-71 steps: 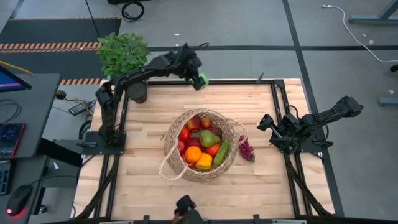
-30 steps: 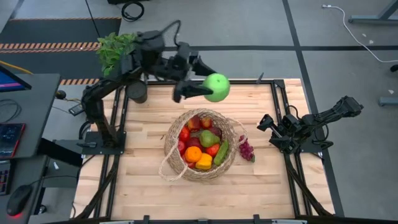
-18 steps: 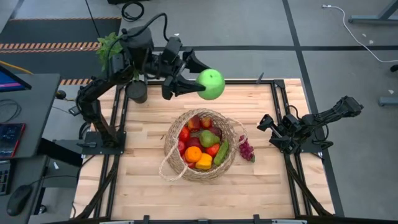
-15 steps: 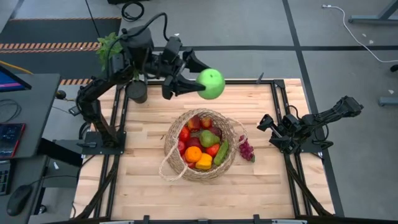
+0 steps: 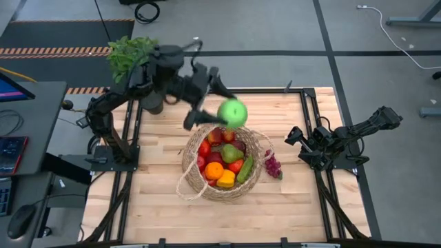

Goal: Build produce basket
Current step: Put the green apple into the woven basket

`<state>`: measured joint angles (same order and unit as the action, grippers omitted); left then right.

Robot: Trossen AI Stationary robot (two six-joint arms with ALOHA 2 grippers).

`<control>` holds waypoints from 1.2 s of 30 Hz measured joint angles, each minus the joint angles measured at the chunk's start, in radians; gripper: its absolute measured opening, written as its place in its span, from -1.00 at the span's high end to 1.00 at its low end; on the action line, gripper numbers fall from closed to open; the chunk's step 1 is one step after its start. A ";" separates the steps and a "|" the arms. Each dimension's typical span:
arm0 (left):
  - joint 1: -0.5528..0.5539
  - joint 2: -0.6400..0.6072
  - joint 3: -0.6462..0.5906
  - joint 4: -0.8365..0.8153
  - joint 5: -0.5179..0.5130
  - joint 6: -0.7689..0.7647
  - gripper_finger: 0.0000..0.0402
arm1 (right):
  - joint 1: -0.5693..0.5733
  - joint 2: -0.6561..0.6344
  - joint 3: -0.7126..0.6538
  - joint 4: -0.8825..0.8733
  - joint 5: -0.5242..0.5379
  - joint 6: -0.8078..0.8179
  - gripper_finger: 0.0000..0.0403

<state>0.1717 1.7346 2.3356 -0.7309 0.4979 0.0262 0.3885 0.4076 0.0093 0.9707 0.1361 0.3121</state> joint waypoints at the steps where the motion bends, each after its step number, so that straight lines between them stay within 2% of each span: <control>1: -0.014 0.002 0.000 -0.017 0.000 0.041 -0.79 | 0.000 0.000 0.000 0.000 0.000 0.000 -0.73; 6: -0.079 0.002 0.000 -0.023 -0.004 0.240 -0.79 | 0.000 0.000 0.000 0.000 0.000 0.000 -0.73; 11: -0.134 0.002 0.000 -0.064 -0.052 0.369 -0.81 | 0.000 0.000 0.000 0.000 0.000 0.000 -0.73; 16: -0.189 0.002 0.000 -0.215 -0.196 0.478 -0.82 | 0.000 0.000 0.000 0.000 0.000 0.000 -0.73; 19: -0.212 0.004 -0.013 -0.289 -0.260 0.473 -0.82 | 0.000 0.000 0.000 0.000 0.000 0.000 -0.73; 25: -0.229 0.043 -0.087 -0.447 -0.283 0.181 -0.82 | 0.000 0.000 0.000 0.000 0.000 0.000 -0.73; 33: -0.219 0.055 -0.388 -0.367 -0.292 -0.448 -0.82 | 0.000 -0.001 0.000 0.001 0.000 0.000 -0.73; 36: -0.212 0.054 -0.466 -0.328 -0.292 -0.630 -0.82 | 0.000 0.000 0.000 0.001 0.000 0.000 -0.73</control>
<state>-0.0402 1.7891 1.8701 -1.0587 0.2060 -0.6035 0.3885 0.4072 0.0090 0.9714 0.1360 0.3119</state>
